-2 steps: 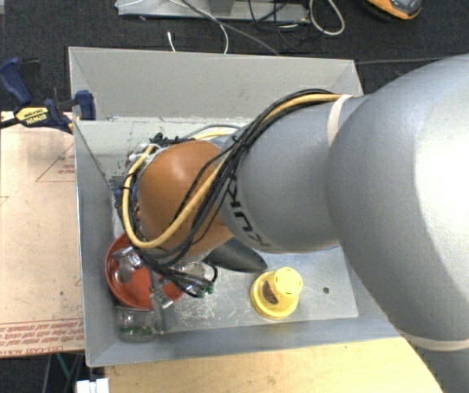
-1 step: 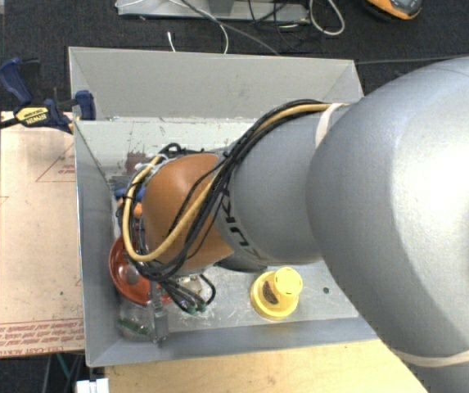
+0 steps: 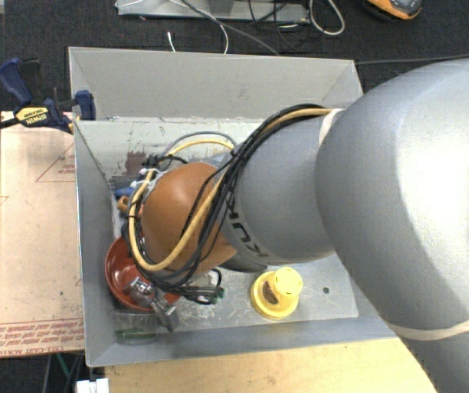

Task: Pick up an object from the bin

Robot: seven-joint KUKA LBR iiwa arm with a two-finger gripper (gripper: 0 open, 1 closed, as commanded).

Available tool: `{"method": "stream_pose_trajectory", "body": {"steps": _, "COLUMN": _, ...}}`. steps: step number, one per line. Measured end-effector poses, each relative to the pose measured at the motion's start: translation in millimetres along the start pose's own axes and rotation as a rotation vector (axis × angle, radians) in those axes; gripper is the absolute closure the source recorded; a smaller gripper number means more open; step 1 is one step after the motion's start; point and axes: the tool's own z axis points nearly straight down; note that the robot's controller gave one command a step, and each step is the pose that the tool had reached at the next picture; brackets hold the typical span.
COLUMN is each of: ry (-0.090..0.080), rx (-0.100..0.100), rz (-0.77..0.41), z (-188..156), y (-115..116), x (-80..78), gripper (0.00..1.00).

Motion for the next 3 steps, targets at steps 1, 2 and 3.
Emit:
{"method": "stream_pose_trajectory", "body": {"steps": 1, "ry": 0.000, "rx": 0.000, "rz": 0.001, "z": 0, "y": 0, "x": 0.0, "gripper": 1.00}}
{"method": "stream_pose_trajectory", "body": {"steps": 2, "ry": 0.004, "rx": 0.009, "rz": 0.025, "z": 0, "y": 1, "x": -5.5, "gripper": 1.00}}
{"method": "stream_pose_trajectory", "body": {"steps": 3, "ry": -0.005, "rx": 0.005, "rz": 0.031, "z": -11, "y": 3, "x": -1.9, "gripper": 1.00}}
